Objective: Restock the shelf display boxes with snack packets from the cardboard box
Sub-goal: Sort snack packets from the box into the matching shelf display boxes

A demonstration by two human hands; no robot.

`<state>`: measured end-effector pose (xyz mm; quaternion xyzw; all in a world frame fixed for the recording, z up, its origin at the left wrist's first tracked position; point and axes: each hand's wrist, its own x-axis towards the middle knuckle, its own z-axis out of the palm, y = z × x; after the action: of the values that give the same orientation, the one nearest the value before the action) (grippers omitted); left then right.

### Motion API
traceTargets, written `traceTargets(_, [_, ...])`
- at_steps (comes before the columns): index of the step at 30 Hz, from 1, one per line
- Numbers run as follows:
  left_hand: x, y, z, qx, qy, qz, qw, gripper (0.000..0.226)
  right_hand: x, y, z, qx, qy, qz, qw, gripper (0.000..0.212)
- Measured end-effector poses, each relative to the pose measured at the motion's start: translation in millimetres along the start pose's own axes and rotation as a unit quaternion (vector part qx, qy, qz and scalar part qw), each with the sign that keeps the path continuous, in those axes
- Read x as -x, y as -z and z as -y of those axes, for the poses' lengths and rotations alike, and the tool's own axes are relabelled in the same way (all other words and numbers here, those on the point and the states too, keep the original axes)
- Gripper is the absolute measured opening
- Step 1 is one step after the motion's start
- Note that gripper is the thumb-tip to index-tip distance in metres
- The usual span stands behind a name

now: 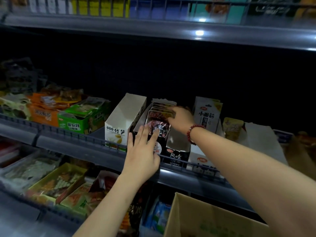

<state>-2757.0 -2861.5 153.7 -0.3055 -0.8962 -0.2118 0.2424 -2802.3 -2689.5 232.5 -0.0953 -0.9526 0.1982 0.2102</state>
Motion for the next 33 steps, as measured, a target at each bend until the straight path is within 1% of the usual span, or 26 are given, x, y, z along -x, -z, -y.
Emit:
traceTargets(3, [13.5,15.2,-20.9,0.032,0.006,0.008,0.999,0.064,46.4,19.7,0.9,-0.009,0.020,-0.027,0.999,0.040])
traceTargets(6, [36.7,32.5,-51.4,0.084,-0.004,0.009,0.996,0.051,105.2,39.8,-8.1,-0.008,0.061,-0.037,0.997,0.035])
traceTargets(8, [55.5,42.6,-74.4,0.117,-0.018,0.034,0.992,0.046,145.9,51.0,-18.2,-0.001,0.078,-0.036,0.996,0.032])
traceTargets(13, [105.6,51.0,-134.7,0.148,-0.051,0.109,0.982,0.040,248.0,77.0,-51.5,0.019,0.072,0.019,0.997,0.029])
traceTargets(17, [138.9,39.5,-171.4,0.142,-0.048,0.193,0.970,0.041,317.0,94.4,-86.8,0.030,0.051,0.058,0.997,0.029])
traceTargets(21, [168.3,24.5,-200.6,0.170,-0.017,0.281,0.944,0.037,376.4,111.0,-126.8,0.063,0.011,0.098,0.993,0.031])
traceTargets(25, [190.6,5.5,-228.5,0.204,0.025,0.370,0.906,0.034,425.2,130.6,-165.0,0.094,-0.023,0.136,0.986,0.032])
traceTargets(28, [198.2,-8.9,-245.9,0.181,0.032,0.450,0.874,0.038,452.5,146.1,-187.4,0.138,-0.055,0.166,0.975,0.035])
traceTargets(31, [201.3,-22.9,-255.3,0.139,0.017,0.525,0.840,0.044,472.3,157.0,-205.0,0.158,-0.091,0.163,0.970,0.037])
traceTargets(33, [202.3,-33.8,-258.0,0.131,0.016,0.542,0.830,0.045,481.8,161.9,-212.3,0.162,-0.107,0.138,0.971,0.038])
